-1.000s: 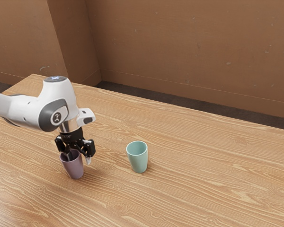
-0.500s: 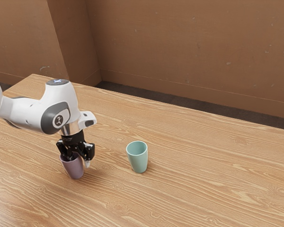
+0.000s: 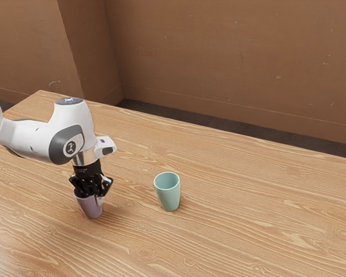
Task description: Place the left cup onto the right cup
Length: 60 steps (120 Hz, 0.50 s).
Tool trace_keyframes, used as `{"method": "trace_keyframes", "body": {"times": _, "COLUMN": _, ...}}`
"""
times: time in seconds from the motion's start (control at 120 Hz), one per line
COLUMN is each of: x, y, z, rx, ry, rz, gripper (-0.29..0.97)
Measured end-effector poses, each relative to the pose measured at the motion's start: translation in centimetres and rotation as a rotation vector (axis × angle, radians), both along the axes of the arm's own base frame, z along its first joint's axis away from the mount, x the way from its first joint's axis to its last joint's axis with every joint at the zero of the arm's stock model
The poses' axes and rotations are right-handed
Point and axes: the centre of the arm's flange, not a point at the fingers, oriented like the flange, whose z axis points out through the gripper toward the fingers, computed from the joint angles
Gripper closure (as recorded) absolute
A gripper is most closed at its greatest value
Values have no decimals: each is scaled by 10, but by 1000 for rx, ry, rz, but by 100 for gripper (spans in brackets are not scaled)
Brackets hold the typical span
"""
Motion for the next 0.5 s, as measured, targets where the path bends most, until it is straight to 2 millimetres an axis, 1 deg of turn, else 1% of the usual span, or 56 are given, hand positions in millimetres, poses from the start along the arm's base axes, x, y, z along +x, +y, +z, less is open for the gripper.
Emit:
{"method": "trace_keyframes", "body": {"times": 0.125, "x": 0, "y": 1, "z": 0, "rx": 5, "ry": 1, "rz": 4, "gripper": 75}}
{"method": "trace_keyframes", "body": {"times": 0.5, "x": 0, "y": 3, "z": 0, "rx": 14, "ry": 3, "rz": 25, "gripper": 78}}
